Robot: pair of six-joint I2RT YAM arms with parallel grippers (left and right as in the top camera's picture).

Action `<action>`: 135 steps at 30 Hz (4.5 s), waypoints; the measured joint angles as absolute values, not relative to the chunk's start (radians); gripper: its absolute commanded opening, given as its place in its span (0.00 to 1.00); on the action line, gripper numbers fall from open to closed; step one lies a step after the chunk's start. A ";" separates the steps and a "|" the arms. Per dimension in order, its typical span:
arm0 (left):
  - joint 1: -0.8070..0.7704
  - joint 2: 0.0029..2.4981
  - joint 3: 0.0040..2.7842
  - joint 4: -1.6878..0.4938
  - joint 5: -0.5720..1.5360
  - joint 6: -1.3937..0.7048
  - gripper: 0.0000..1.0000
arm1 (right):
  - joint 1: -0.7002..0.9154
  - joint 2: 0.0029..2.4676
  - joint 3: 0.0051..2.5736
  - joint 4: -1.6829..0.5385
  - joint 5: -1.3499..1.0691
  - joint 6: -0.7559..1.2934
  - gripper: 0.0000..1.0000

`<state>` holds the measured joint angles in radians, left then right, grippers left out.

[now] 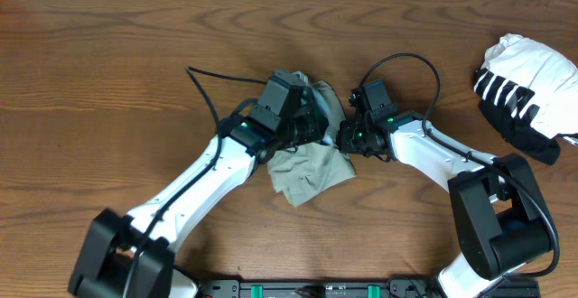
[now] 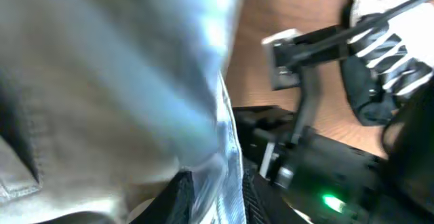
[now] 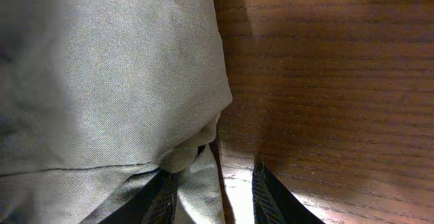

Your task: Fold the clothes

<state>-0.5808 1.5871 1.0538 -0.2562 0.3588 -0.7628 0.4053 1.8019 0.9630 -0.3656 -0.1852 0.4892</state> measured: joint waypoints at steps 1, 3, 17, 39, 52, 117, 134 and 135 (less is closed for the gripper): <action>-0.581 1.598 1.054 -0.256 0.359 -0.763 0.27 | 0.405 1.802 0.963 -0.366 -0.186 0.489 0.35; -0.581 1.612 1.054 -0.256 0.359 -0.763 0.27 | 0.405 1.802 0.963 -0.367 -0.186 0.490 0.35; -0.584 1.630 1.054 -0.221 0.393 -0.717 0.42 | 0.384 1.782 0.965 -0.426 -0.185 0.501 0.34; -0.134 0.960 1.056 -0.724 0.410 -0.590 0.98 | 0.310 1.123 0.966 -0.377 -0.655 0.397 0.01; -0.028 0.931 1.055 -0.916 0.381 -0.586 0.98 | 0.505 1.540 0.966 -0.193 -0.807 0.440 0.01; -0.028 1.011 1.055 -0.988 0.359 -0.586 0.98 | 0.227 1.987 0.963 0.368 -0.814 0.592 0.01; -0.028 1.013 1.053 -0.988 0.359 -0.586 0.98 | 0.394 1.522 0.965 -0.346 -0.756 0.466 0.01; -0.028 1.013 1.053 -0.988 0.359 -0.586 0.98 | 0.414 1.541 0.965 -0.347 -0.738 0.459 0.01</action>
<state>-0.0277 1.0126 1.0534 -0.9878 0.3592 -0.5861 0.4145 1.5410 0.9646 -0.3473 -0.7376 0.4587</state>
